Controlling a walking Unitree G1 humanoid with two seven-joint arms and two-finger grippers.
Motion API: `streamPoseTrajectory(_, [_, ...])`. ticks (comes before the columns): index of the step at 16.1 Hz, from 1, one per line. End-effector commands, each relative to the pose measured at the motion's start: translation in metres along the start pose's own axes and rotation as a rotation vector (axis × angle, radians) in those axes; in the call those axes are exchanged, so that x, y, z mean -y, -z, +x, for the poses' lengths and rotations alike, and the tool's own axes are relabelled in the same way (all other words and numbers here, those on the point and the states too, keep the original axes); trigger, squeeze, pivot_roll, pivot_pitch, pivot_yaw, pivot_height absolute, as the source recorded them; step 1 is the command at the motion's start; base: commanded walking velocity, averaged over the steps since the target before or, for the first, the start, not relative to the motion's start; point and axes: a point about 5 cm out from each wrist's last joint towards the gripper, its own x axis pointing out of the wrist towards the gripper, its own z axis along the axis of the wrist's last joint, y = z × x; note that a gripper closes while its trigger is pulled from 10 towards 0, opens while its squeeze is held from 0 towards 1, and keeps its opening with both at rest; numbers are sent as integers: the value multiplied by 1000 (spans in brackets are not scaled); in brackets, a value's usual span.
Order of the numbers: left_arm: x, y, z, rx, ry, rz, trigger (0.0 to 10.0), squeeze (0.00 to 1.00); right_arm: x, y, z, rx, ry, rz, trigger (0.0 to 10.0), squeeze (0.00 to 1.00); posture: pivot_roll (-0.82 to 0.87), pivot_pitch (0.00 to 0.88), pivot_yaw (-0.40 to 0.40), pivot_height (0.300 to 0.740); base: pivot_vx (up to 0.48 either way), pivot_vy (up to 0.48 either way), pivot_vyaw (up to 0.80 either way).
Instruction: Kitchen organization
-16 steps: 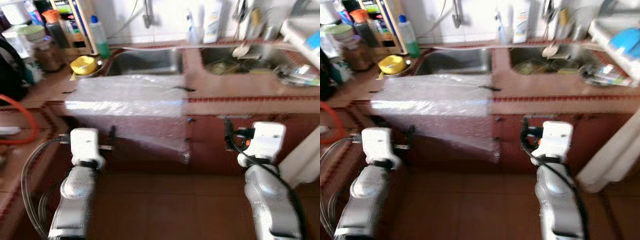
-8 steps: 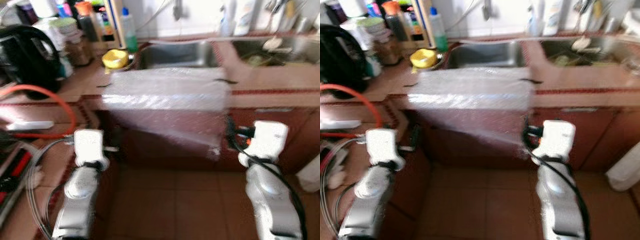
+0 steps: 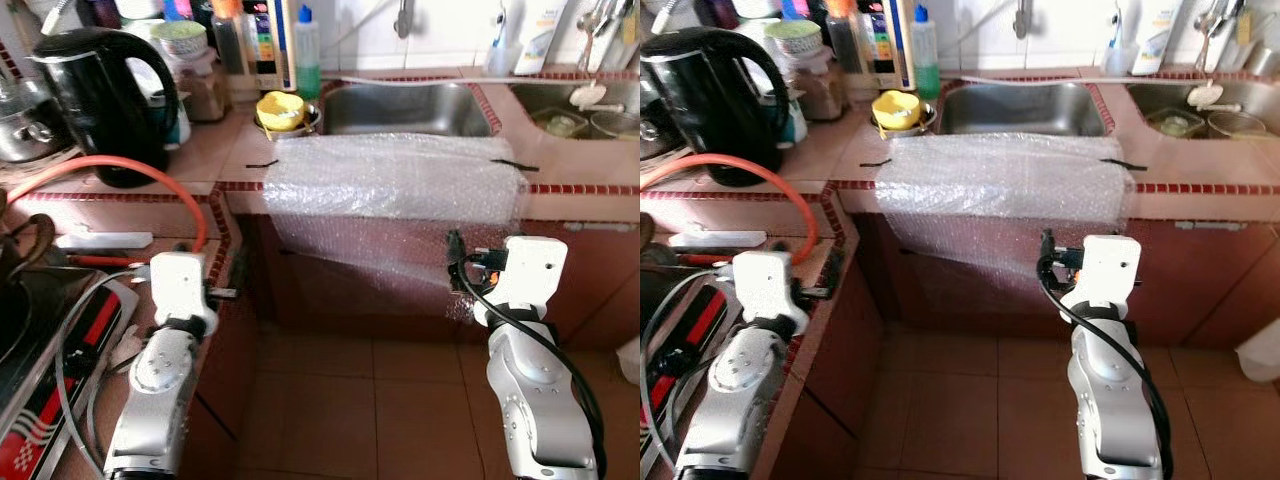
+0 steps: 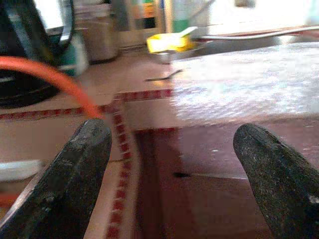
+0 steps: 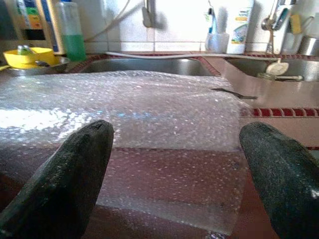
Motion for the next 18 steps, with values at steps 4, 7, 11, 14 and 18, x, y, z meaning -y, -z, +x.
streamPoseTrajectory(4, [4, -2, -1, 5, 19, -16, 10000, 0, 2, -3, -1, 14, 1, -17, 10000, 0, -43, 29, 84, 740, 206, -225, 0])
streamPoseTrajectory(7, [5, -1, -1, 2, 30, -16, 10000, 0, 4, -3, -1, 14, 0, -23, 10000, 0, -47, 28, 81, 740, 364, -92, 0])
streamPoseTrajectory(11, [5, 0, -2, 4, 32, -29, 10000, 0, 2, -5, 0, 21, -13, -31, 10000, 0, -46, 22, 76, 740, 398, 0, 0])
streamPoseTrajectory(14, [6, 0, -2, 6, 34, -34, 10000, 0, 0, -7, 1, 35, -35, -49, 10000, 0, -46, 21, 71, 740, 411, 0, 0])
streamPoseTrajectory(18, [7, 1, -2, 5, 33, -39, 10000, 0, -3, -9, 0, 48, -56, -64, 10000, 0, -45, 20, 71, 740, 416, 0, 0])
